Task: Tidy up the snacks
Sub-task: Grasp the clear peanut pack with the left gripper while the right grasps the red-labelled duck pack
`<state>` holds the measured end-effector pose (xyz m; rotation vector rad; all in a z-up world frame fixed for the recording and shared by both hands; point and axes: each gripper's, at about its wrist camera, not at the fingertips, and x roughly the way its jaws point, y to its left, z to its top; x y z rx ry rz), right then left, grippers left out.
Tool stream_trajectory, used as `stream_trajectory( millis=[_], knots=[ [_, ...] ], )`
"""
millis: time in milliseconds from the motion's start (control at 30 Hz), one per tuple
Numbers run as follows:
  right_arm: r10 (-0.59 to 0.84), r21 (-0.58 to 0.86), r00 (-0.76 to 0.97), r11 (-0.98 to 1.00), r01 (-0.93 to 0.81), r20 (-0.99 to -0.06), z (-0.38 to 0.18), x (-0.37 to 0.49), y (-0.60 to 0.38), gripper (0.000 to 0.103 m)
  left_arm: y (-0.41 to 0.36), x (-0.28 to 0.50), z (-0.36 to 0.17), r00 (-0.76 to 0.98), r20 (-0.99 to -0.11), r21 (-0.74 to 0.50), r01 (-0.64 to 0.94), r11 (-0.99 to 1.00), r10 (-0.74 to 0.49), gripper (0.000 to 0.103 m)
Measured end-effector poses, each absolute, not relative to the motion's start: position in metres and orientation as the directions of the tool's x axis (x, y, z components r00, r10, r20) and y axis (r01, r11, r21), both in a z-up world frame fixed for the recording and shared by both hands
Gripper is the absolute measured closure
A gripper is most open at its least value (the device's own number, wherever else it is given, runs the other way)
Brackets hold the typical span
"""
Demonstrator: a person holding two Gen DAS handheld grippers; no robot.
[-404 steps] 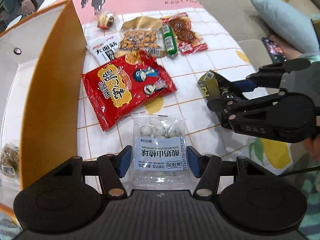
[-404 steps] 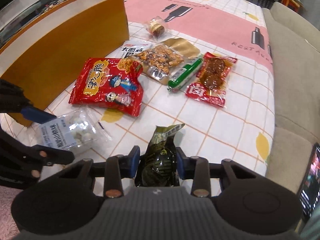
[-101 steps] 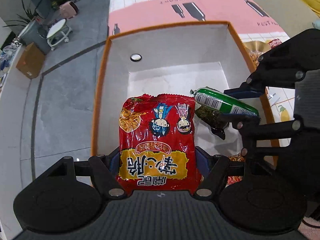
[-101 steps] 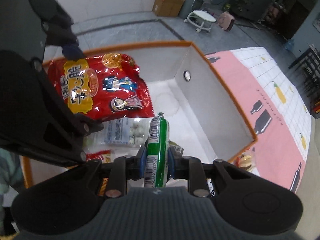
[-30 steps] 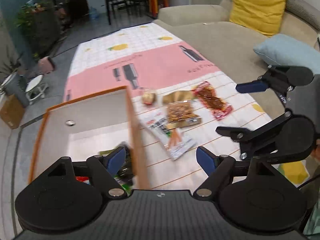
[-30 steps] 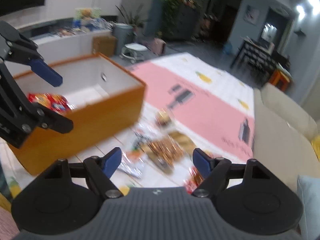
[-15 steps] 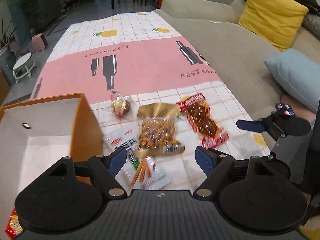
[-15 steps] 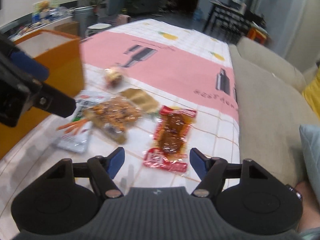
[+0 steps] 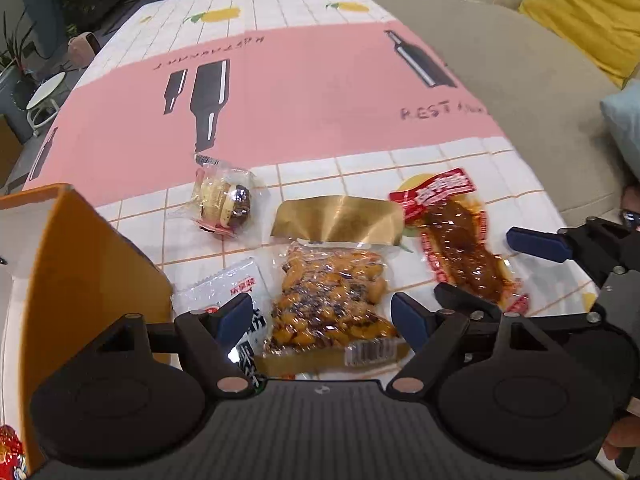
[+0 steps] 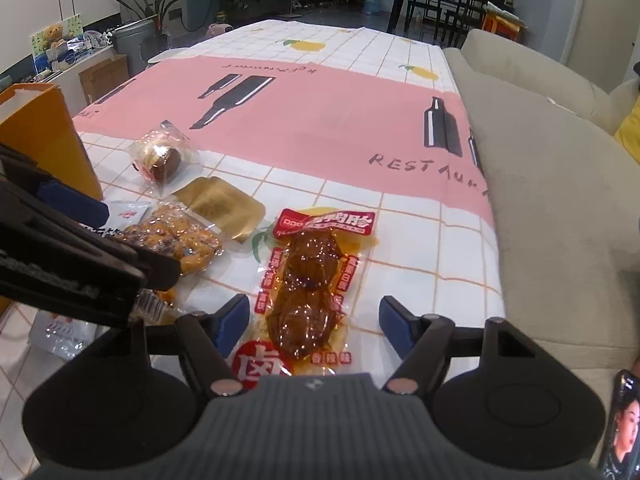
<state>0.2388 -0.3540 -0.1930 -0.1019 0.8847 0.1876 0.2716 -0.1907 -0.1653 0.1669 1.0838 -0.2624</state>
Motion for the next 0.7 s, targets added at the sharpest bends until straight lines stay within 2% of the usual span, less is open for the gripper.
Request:
stream_trajectory(
  millis=[467,533,633,700],
  knots=[
    [0.147,0.027,0.627,0.98,-0.197,-0.765,-0.199,0.244,-0.355,0.031,-0.197,0.286,-0.181,0.421,-0.898,0.015,0.309,0.951,-0.123,0.003],
    [0.144,0.023,0.628,0.98,-0.197,-0.765,-0.198,0.242,-0.356,0.038,-0.198,0.285,-0.182,0.425,-0.897,0.024,0.316,0.948,-0.119,0.004],
    [0.147,0.015,0.622,0.977,-0.212,-0.769,-0.196,0.236,-0.355,0.046,-0.202,0.28,-0.181,0.439,-0.891,0.043,0.333,0.942,-0.114,0.014],
    [0.144,0.018,0.615,0.978,-0.206,-0.775,-0.194,0.232,-0.356,0.054,-0.205,0.275,-0.18,0.441,-0.89,0.048,0.34,0.939,-0.114,0.017]
  ],
)
